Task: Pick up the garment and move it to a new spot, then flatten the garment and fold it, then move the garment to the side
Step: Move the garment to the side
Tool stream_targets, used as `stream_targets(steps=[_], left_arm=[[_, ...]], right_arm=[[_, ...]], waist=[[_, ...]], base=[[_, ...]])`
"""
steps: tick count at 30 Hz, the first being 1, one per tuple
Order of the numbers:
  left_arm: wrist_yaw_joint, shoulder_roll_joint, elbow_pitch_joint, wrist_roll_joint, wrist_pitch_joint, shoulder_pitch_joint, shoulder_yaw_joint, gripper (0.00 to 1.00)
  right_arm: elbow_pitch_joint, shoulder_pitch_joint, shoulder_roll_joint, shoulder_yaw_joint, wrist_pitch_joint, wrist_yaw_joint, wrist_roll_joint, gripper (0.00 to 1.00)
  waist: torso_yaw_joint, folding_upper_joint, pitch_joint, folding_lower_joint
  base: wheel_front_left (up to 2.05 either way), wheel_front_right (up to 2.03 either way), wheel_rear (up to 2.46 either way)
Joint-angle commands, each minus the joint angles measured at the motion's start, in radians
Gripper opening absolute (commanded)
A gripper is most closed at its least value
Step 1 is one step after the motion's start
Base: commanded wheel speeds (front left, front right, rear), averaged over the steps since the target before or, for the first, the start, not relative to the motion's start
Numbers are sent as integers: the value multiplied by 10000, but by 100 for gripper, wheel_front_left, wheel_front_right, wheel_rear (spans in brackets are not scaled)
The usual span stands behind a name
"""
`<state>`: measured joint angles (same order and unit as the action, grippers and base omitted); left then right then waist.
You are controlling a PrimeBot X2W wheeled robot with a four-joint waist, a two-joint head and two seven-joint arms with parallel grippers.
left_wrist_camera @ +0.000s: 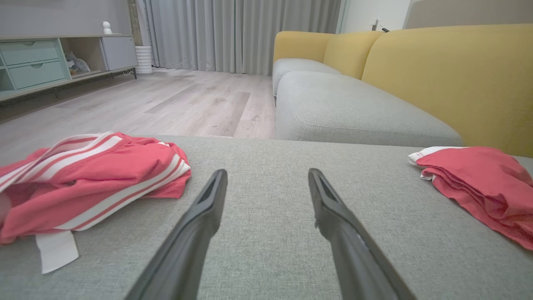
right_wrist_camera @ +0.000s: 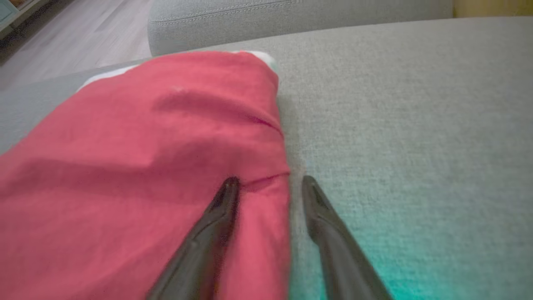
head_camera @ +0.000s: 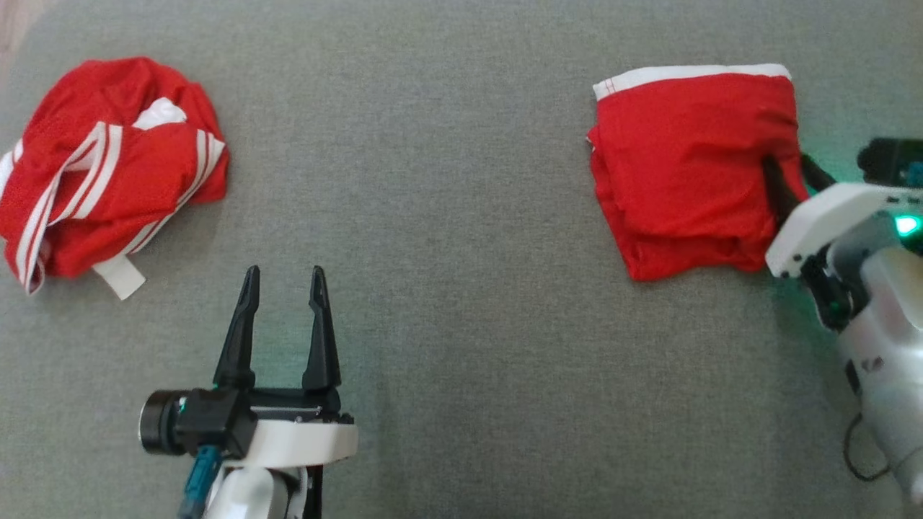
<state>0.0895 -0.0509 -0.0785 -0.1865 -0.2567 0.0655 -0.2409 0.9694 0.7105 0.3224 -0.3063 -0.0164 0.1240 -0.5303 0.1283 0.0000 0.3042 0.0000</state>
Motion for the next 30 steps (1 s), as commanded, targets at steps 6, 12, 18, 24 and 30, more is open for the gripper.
stream_targets(steps=[6,12,18,24,30], left_arm=[[-30,7,341,-1,-51,320,334,100],[-358,7,594,355,-51,768,385,100],[-738,7,843,885,-51,1481,227,100],[-939,7,916,974,-51,2050,16,100],[-1000,7,907,929,-51,2277,-148,100]], right_arm=[[-189,357,262,-812,386,67,-169,0],[-213,1040,1608,-1133,492,67,446,0],[-174,1715,3169,-793,378,67,1372,0],[-315,2086,4476,-75,525,67,2279,0],[-574,2285,5015,634,700,67,3317,100]], waist=[[-751,0,343,0],[-1907,0,1364,0],[-2452,0,2532,0],[-2514,0,3247,0],[-2364,0,3230,0]], base=[[0,0,0],[0,0,0],[0,0,0],[0,0,0],[0,0,0]])
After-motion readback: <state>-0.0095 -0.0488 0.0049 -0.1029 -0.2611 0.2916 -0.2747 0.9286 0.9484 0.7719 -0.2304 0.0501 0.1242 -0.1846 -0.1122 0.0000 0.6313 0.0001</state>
